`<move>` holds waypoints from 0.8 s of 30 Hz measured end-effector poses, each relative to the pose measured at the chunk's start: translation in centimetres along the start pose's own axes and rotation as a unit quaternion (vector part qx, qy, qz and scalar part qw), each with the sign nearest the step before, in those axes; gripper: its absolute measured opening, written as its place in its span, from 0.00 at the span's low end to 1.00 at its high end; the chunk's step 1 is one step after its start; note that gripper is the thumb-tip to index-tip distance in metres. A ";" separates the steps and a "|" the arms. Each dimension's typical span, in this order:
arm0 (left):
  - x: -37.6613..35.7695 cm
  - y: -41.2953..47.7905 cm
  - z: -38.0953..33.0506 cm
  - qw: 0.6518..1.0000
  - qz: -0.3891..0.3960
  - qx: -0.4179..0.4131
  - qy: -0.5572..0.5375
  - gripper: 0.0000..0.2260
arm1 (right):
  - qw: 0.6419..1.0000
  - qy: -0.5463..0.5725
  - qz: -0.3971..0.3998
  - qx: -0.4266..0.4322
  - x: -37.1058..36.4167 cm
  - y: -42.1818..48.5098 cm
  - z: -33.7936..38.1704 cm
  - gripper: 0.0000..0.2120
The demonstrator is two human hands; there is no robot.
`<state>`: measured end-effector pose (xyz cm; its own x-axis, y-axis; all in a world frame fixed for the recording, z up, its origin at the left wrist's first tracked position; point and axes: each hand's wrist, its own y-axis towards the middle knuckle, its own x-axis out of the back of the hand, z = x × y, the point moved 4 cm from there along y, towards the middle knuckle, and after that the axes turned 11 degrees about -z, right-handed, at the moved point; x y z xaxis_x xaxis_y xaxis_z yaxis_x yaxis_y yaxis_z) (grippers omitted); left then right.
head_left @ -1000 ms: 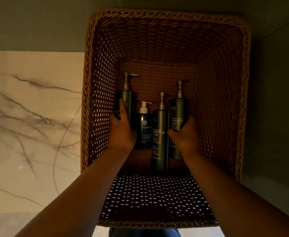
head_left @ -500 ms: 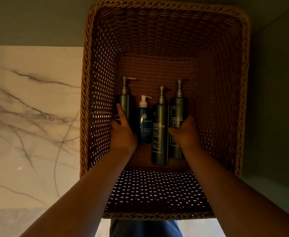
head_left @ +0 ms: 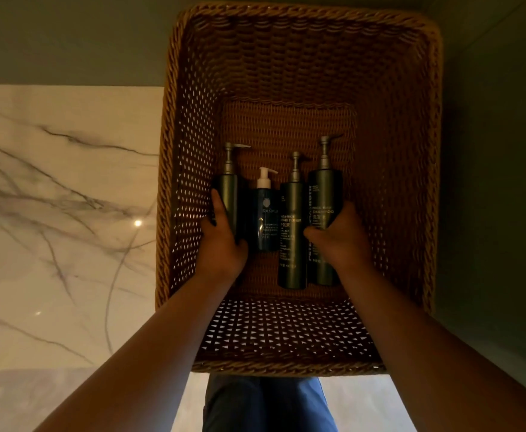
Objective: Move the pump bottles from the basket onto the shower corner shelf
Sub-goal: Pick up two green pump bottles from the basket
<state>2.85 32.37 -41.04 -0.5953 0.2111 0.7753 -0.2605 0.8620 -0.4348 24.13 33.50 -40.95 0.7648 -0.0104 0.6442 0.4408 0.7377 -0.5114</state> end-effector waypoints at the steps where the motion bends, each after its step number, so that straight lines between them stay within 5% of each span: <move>1: 0.5 -0.4 -0.2 1.000 0.001 0.000 -0.017 0.44 | 1.000 0.002 0.002 0.004 0.2 -0.5 0.5 0.29; 12: 10.6 -8.3 -7.6 0.981 -0.016 -0.064 -0.185 0.45 | 0.988 0.126 0.021 0.084 8.3 -9.6 10.8 0.26; 24: 28.6 -20.1 -13.2 0.914 -0.041 -0.192 -0.354 0.45 | 0.950 0.232 0.105 0.181 19.6 -23.5 19.6 0.26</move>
<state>1.06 27.21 -4.09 -0.9640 -0.0959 0.2480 -0.1214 0.9885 -0.0898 19.58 29.20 -5.21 0.9799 -0.0718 0.1859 0.1290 0.9394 -0.3175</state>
